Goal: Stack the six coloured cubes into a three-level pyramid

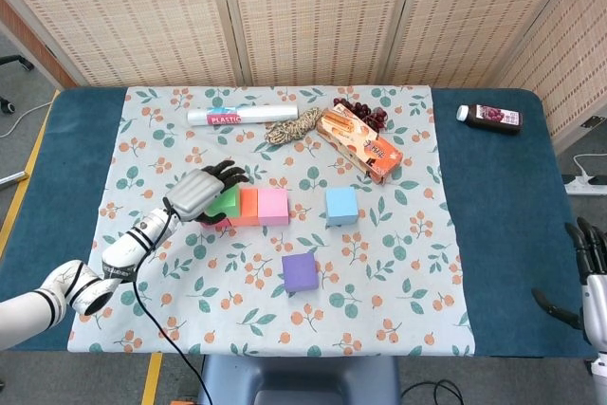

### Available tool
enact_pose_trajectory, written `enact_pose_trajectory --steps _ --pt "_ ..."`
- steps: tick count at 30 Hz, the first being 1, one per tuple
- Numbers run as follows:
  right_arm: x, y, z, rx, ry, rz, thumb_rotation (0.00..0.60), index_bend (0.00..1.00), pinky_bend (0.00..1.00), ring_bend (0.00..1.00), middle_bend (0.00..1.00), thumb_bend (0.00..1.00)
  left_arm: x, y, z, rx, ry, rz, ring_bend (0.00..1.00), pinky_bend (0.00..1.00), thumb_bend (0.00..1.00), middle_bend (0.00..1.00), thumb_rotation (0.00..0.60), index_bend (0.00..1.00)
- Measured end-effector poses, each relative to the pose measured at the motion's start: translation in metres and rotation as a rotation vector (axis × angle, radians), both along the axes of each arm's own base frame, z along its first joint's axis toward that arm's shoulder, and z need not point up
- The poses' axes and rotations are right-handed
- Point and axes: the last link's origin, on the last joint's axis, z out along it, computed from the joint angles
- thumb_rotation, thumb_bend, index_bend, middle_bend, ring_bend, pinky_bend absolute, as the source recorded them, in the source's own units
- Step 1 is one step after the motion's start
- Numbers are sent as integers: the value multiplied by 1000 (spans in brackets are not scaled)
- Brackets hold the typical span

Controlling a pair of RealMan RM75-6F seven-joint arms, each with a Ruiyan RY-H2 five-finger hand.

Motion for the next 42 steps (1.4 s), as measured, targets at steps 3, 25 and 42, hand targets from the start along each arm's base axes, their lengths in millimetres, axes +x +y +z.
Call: enact_pose_trajectory --steps 3,25,42 --pt "0 0 0 0 0 1 600 0 0 0 0 0 0 -1 0 0 -1 -1 28 237 311 86 600 147" --pt "16 -46 3 268 -118 120 600 0 0 0 0 0 -56 -48 91 281 -205 224 27 166 314 65 600 119" --pt "101 -195 -61 667 -67 252 600 0 0 0 0 0 -120 -130 111 454 -90 352 52 142 315 88 600 148"
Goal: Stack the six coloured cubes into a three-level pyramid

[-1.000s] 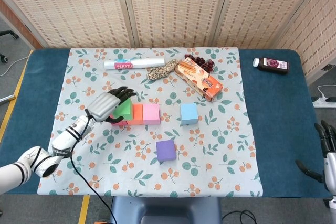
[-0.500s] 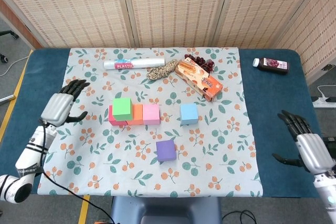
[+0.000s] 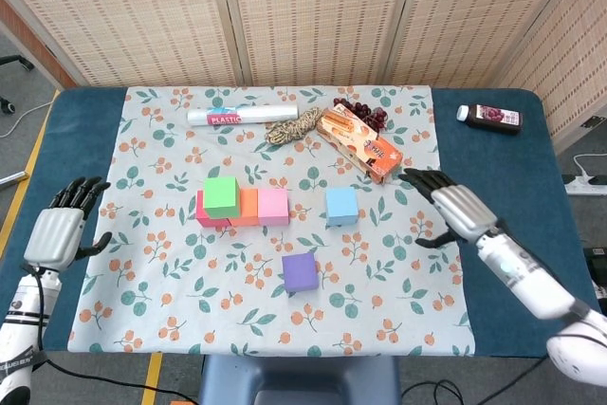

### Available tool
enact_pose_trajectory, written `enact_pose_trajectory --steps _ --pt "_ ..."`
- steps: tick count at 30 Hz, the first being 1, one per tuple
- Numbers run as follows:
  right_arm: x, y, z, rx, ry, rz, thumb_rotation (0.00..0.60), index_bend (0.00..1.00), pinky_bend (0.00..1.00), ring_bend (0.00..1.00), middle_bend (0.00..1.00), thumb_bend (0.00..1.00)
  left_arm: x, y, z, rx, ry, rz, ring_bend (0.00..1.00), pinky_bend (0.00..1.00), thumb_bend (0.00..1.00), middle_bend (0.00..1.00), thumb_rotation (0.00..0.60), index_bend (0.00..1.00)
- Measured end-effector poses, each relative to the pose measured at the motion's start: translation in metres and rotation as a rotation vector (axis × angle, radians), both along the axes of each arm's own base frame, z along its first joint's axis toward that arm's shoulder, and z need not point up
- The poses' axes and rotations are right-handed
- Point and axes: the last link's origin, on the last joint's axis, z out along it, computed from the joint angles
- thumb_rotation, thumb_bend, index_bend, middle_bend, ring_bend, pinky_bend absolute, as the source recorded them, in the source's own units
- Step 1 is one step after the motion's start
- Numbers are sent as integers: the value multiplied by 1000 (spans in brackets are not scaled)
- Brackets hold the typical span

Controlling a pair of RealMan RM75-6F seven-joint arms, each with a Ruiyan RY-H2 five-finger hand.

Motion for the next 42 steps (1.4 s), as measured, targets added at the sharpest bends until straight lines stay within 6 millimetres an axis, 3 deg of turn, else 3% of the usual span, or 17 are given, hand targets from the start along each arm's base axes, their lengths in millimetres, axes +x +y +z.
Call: enact_pose_trajectory --steps 6,12,18,21,37,42 --pt "36 -20 -41 109 -5 37 600 0 0 0 1 0 -7 -16 -2 -19 -4 4 52 143 311 90 600 152" --pt "57 1 -68 211 -7 125 600 0 0 0 35 0 -8 -21 -8 -49 -6 12 52 143 308 90 600 155" --pt "60 30 -93 327 2 172 600 0 0 0 42 0 -7 -22 -10 -66 -23 13 53 143 309 89 600 155" --pt "62 34 -106 349 3 188 600 0 0 0 42 0 -5 -23 -11 -67 -31 8 51 143 306 88 600 159" --pt "76 22 -165 378 11 156 600 3 0 0 52 0 -4 -28 -15 -85 -58 -7 34 142 308 72 600 158" --pt "80 17 -180 381 34 155 600 76 5 0 88 0 -5 -29 -14 -90 -77 -12 31 143 305 68 600 158"
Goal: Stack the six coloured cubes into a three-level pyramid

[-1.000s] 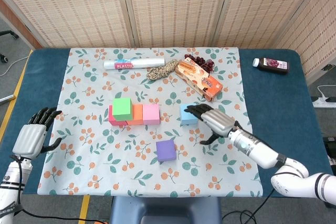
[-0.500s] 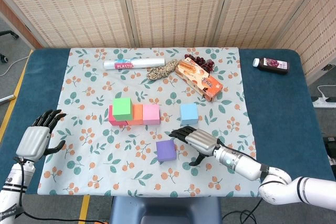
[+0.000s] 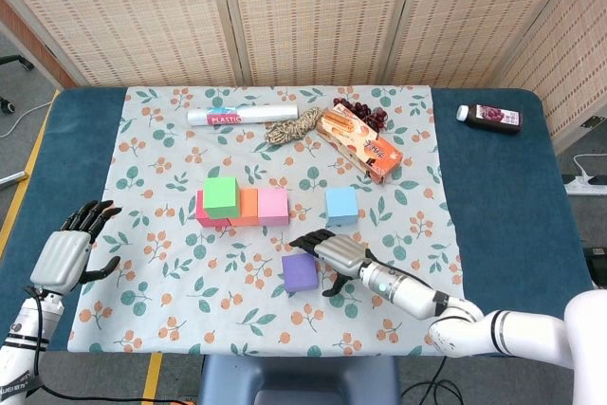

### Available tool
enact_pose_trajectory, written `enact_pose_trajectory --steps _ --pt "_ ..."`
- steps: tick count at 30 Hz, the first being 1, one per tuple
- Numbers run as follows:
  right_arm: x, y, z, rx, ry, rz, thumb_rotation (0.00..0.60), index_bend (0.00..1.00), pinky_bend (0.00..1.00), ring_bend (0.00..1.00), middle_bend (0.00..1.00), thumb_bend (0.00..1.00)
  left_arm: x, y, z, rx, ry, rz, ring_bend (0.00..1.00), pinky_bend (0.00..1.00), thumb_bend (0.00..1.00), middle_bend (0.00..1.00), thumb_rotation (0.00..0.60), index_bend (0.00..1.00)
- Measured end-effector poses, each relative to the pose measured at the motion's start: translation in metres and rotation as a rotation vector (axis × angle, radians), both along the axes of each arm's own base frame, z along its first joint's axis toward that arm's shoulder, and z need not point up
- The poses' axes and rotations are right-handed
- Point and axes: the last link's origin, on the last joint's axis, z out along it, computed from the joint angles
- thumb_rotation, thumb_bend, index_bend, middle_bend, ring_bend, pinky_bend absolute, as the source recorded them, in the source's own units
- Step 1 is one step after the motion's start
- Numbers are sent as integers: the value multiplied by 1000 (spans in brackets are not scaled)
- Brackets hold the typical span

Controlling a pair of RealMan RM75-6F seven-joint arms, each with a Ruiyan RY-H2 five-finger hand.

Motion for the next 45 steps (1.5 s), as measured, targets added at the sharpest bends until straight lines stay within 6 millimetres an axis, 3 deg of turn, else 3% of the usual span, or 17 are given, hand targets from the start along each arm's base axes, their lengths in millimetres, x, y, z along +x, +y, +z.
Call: enact_pose_trajectory --steps 11,16,20,25,30,35,45 --pt "6 -1 -11 -79 -18 26 600 349 103 99 282 15 -3 0 3 -2 -21 -18 31 148 297 68 600 159" --pt "15 2 2 -99 -64 26 600 354 106 104 290 17 -2 2 1 -13 2 -35 31 149 296 70 600 161" --pt "27 2 28 -126 -108 34 600 354 106 105 290 17 1 3 -1 -26 30 -60 31 149 297 72 600 161" --pt "45 -17 73 -215 -141 41 600 354 106 105 290 17 7 3 -6 -45 42 -85 31 149 299 72 600 161" --pt "60 -41 89 -243 -129 12 600 354 106 105 290 17 10 2 -10 -55 30 -88 31 149 300 73 600 161" --pt "73 -67 90 -247 -96 -17 600 354 106 105 290 17 10 4 -12 -57 18 -79 31 149 298 73 600 161" --pt "92 -108 69 -222 -50 -57 600 354 105 106 289 17 8 2 -11 -50 0 -51 31 149 299 74 600 161"
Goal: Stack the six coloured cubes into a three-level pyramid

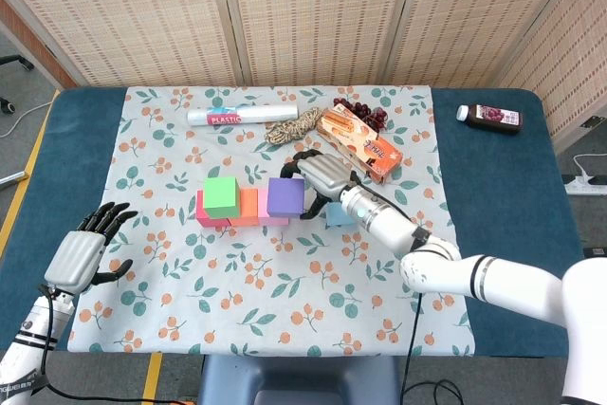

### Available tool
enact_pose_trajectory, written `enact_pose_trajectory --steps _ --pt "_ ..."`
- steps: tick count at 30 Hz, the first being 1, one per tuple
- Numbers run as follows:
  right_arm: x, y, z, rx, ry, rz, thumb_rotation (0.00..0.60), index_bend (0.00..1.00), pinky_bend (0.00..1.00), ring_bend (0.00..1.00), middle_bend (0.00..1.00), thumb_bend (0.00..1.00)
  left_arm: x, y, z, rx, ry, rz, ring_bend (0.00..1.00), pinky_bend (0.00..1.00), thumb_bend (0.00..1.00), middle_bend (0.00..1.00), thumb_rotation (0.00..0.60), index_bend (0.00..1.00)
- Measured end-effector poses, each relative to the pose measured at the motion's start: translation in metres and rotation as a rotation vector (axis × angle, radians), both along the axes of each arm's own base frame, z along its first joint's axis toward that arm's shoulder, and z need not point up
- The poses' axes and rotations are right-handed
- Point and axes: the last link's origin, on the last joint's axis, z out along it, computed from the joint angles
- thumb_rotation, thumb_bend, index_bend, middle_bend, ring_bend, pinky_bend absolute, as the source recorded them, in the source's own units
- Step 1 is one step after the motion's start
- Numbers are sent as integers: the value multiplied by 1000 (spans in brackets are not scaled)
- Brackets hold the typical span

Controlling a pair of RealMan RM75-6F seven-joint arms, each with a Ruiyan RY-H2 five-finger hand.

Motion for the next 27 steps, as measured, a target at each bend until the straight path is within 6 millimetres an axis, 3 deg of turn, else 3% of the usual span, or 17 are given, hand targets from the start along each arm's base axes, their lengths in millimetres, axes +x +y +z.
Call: enact_pose_trajectory --steps 14,27 --pt "25 -28 -36 74 16 -32 600 335 75 105 289 17 -4 0 1 -2 -11 30 31 149 298 75 600 160" --pt "34 -43 -52 85 40 -42 600 236 42 89 268 17 -10 1 0 -3 -19 57 31 147 299 75 600 159"
